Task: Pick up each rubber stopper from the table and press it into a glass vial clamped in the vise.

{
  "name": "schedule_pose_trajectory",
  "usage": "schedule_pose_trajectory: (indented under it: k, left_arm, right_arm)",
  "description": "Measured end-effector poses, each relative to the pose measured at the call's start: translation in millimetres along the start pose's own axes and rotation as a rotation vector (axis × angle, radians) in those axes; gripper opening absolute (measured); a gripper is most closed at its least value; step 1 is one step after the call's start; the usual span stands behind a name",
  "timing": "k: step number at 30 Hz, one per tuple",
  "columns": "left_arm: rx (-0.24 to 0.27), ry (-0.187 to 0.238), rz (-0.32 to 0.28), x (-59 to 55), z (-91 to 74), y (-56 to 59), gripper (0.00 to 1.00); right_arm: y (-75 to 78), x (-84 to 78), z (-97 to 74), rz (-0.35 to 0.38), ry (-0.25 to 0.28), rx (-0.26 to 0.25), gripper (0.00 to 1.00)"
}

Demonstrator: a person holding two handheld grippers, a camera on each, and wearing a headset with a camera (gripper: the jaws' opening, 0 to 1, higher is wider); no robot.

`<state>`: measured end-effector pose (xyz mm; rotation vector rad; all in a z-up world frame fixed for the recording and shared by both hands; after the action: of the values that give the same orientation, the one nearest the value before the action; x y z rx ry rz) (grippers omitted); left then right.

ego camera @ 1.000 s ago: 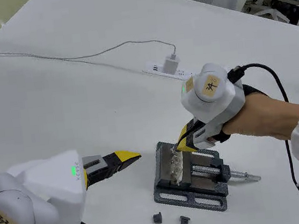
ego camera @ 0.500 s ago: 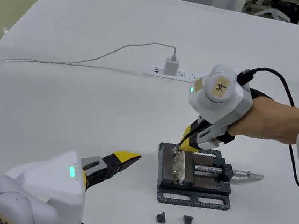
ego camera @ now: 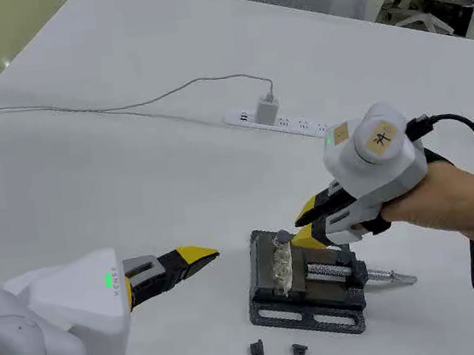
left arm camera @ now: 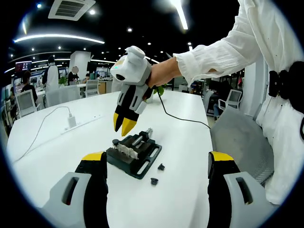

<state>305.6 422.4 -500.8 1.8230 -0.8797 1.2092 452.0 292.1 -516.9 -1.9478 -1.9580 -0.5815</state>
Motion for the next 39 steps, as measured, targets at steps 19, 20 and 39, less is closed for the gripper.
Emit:
schedule_pose_trajectory:
  k: [19,20,39]
  left_arm:
    - [-0.013,-0.03,0.027,5.0,-3.2,7.7,0.86]
    - [-0.013,-0.034,0.029,5.2,-3.2,8.2,0.85]
    - [-0.025,-0.068,0.048,7.4,0.3,16.8,0.84]
  right_arm:
    - [-30.3,-5.9,-60.6,0.156,0.276,-0.141,0.25]
    - [-33.9,-7.1,-64.0,0.156,0.284,-0.147,0.25]
    - [-83.1,-30.2,-75.1,0.2,0.37,-0.165,0.37]
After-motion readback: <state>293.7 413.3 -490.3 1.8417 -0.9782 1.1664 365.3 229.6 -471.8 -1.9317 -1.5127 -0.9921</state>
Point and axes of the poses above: the centre of the closed fingertips' face, and the gripper's own axes: z roughly forward along the fingers, y roughly to its right, x roughly out of its top, the point moved 6 cm from there along -z, roughly backward along the fingers, and after that the axes turned 7 degrees about -z, right-handed, at the moved point
